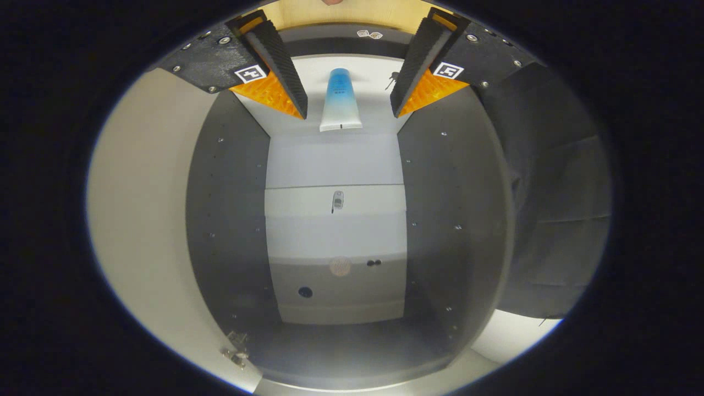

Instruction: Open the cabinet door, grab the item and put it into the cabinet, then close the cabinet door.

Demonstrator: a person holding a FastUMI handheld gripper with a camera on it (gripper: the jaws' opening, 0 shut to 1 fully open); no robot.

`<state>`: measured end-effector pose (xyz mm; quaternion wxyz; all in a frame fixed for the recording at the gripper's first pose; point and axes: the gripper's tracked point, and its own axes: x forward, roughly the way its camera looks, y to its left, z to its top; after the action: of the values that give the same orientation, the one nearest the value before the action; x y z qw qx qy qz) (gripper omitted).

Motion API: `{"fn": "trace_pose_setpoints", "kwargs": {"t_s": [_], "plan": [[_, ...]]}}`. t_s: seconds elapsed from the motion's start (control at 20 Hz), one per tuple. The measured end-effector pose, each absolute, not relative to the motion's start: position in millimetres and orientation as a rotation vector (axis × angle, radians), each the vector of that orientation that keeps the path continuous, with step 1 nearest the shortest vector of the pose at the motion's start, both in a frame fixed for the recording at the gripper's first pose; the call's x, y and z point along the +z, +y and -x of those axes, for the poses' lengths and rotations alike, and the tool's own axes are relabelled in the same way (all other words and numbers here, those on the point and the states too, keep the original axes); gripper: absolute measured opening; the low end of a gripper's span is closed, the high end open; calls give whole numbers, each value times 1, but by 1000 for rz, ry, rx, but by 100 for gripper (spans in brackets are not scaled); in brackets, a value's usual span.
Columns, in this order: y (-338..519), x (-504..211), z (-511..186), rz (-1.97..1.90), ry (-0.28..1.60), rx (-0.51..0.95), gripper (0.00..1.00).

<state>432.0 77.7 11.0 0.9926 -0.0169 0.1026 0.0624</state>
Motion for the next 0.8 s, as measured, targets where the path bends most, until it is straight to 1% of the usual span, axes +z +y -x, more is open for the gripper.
{"fn": "trace_pose_setpoints", "kwargs": {"t_s": [0.35, 0.8], "plan": [[65, 51, -333, 14, 106, 142, 94], [32, 46, -232, -13, 105, 124, 94]]}}
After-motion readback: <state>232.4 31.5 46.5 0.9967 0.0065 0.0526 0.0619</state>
